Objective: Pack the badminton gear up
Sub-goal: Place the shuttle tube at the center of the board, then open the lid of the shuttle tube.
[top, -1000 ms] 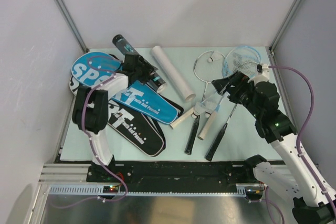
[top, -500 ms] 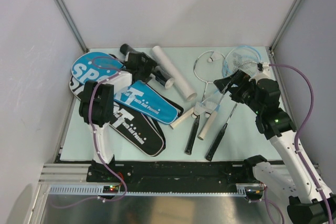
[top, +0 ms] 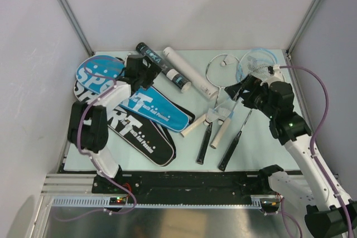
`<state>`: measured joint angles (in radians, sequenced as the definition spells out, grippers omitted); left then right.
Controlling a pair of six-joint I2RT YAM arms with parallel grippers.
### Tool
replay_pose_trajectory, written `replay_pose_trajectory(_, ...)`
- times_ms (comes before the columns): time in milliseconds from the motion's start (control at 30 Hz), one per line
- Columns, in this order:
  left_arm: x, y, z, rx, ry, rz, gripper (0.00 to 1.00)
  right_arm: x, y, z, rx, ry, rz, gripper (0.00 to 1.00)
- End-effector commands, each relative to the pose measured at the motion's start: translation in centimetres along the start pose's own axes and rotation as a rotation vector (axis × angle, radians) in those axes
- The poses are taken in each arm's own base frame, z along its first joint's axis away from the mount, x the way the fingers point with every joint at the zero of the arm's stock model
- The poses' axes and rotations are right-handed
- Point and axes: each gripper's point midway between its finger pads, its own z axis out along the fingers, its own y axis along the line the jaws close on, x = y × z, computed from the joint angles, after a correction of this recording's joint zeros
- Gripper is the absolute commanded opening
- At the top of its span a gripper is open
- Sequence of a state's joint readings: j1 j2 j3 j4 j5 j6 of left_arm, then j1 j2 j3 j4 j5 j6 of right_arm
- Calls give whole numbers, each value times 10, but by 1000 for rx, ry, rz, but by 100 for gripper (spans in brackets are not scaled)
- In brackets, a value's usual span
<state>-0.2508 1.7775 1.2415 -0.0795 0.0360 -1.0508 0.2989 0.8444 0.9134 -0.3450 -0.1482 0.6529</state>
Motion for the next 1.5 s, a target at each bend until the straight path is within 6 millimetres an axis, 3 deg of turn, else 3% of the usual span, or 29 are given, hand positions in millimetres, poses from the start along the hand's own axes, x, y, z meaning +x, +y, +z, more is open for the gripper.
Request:
replay_pose_trajectory(0, -28, -20, -54, 56, -120, 150, 100, -1, -7, 15, 5, 7, -80, 93)
replay_pose_trajectory(100, -32, -28, -89, 96, -141, 236, 100, 2, -13, 29, 15, 25, -121, 89)
replay_pose_trajectory(300, -19, -40, -161, 217, -94, 406, 100, 14, -23, 65, 10, 84, -193, 86)
replay_pose_trajectory(467, -2, -15, -198, 307, -20, 349, 100, 24, -33, 99, 17, 140, -268, 88)
replay_pose_trajectory(633, 22, 17, -208, 399, 74, 290, 100, 35, -42, 140, 43, 169, -365, 89)
replay_pose_trajectory(833, 37, 23, -213, 482, 83, 348, 100, 42, -50, 193, 120, 240, -499, 93)
replay_pose_trajectory(1067, 52, 32, -210, 479, 111, 425, 100, 67, -71, 245, 171, 356, -619, 94)
replay_pose_trajectory(1233, 54, 33, -210, 484, 123, 429, 100, 80, -89, 271, 240, 432, -701, 94)
replay_pose_trajectory(1467, 54, 34, -208, 471, 127, 432, 100, 97, -111, 291, 299, 489, -747, 91)
